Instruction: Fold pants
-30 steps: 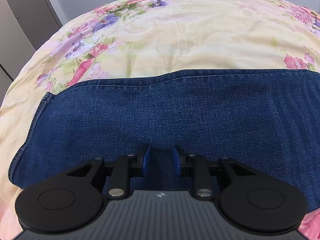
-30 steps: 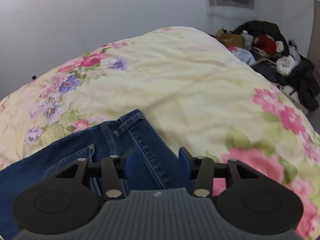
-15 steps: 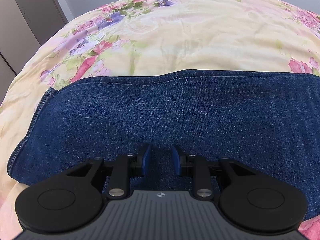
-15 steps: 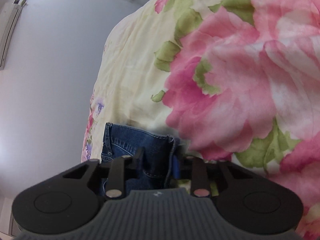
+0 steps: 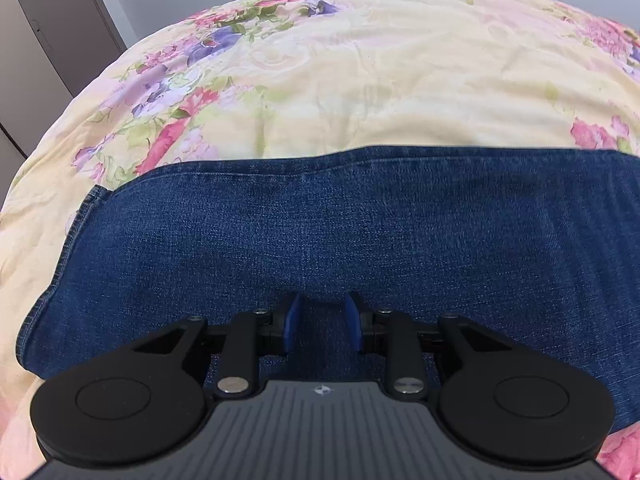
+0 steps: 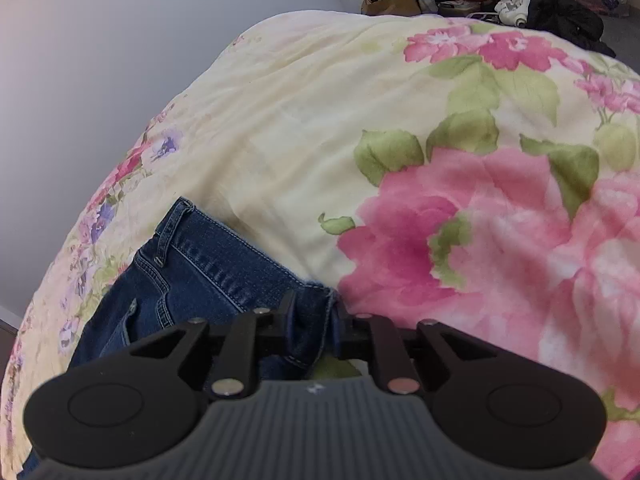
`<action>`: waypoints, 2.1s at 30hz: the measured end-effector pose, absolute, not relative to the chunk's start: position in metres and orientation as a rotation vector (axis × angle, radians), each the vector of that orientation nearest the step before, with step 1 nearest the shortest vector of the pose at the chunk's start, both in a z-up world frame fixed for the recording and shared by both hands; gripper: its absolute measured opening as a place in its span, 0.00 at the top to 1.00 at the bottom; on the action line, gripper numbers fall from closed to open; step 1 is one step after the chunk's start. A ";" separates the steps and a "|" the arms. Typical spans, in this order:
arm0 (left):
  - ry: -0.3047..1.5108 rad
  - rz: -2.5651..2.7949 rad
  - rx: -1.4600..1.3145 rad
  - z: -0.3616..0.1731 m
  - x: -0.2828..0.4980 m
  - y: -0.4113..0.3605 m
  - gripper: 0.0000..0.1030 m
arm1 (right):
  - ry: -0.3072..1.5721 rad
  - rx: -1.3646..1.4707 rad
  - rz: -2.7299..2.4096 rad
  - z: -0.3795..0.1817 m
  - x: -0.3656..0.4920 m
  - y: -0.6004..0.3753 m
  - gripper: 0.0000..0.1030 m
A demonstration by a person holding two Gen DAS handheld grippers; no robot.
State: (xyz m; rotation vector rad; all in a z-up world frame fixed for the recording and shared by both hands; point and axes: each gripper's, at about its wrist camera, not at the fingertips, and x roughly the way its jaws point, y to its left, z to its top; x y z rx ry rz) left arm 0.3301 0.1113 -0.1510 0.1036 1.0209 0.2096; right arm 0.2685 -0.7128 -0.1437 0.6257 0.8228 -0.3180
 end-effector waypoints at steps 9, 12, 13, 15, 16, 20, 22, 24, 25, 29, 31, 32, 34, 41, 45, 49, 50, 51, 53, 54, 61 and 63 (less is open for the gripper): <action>0.942 0.217 -0.091 -0.101 0.283 0.168 0.46 | 0.810 0.287 -0.206 -0.078 0.260 -0.626 0.64; 0.933 0.248 -0.194 -0.085 0.263 0.199 0.46 | 0.817 0.242 -0.113 -0.071 0.264 -0.577 0.64; 0.932 0.256 -0.233 -0.082 0.256 0.209 0.46 | 0.823 0.231 -0.072 -0.070 0.266 -0.558 0.64; 0.924 0.268 -0.293 -0.077 0.242 0.227 0.46 | 0.830 0.199 -0.010 -0.069 0.269 -0.521 0.64; 0.925 0.272 -0.318 -0.075 0.236 0.235 0.46 | 0.834 0.183 0.014 -0.069 0.271 -0.507 0.64; 0.934 0.286 -0.409 -0.075 0.215 0.262 0.45 | 0.864 0.108 0.107 -0.069 0.278 -0.435 0.64; 0.927 0.289 -0.492 -0.080 0.205 0.275 0.45 | 0.869 0.080 0.141 -0.069 0.280 -0.405 0.64; 0.907 0.286 -0.589 -0.088 0.193 0.286 0.43 | 0.872 0.059 0.179 -0.070 0.282 -0.375 0.64; 0.896 0.282 -0.634 -0.092 0.189 0.289 0.43 | 0.875 0.045 0.199 -0.070 0.283 -0.359 0.64; 0.822 0.250 -0.834 -0.114 0.173 0.302 0.41 | 0.881 -0.010 0.274 -0.074 0.285 -0.302 0.64; 0.785 0.249 -0.901 -0.123 0.168 0.306 0.40 | 0.885 -0.041 0.307 -0.077 0.286 -0.276 0.64; 0.770 0.255 -0.926 -0.127 0.167 0.307 0.40 | 0.885 -0.055 0.320 -0.078 0.286 -0.264 0.65; 0.735 0.258 -0.979 -0.136 0.165 0.310 0.40 | 0.884 -0.075 0.345 -0.082 0.288 -0.244 0.70; 0.682 0.219 -1.102 -0.159 0.176 0.318 0.40 | 0.905 -0.096 0.391 -0.095 0.297 -0.203 0.76; 0.672 0.215 -1.122 -0.170 0.183 0.325 0.40 | 0.918 -0.092 0.398 -0.101 0.307 -0.195 0.76; 0.641 0.207 -1.155 -0.176 0.190 0.337 0.41 | 0.926 -0.087 0.410 -0.104 0.320 -0.191 0.76; 0.632 0.209 -1.152 -0.175 0.192 0.340 0.43 | 0.930 -0.077 0.416 -0.105 0.324 -0.190 0.76; 0.623 0.215 -1.144 -0.174 0.195 0.343 0.45 | 0.934 -0.066 0.424 -0.106 0.329 -0.188 0.76; 0.614 0.243 -1.122 -0.172 0.201 0.347 0.48 | 0.934 -0.052 0.435 -0.108 0.338 -0.183 0.76; 0.618 0.256 -1.105 -0.171 0.204 0.349 0.53 | 0.939 -0.042 0.441 -0.109 0.343 -0.180 0.76; 0.650 0.312 -0.934 -0.169 0.215 0.346 0.76 | 0.951 0.022 0.457 -0.122 0.386 -0.142 0.85; 0.654 0.311 -0.903 -0.171 0.216 0.345 0.79 | 0.961 0.008 0.432 -0.126 0.401 -0.130 0.88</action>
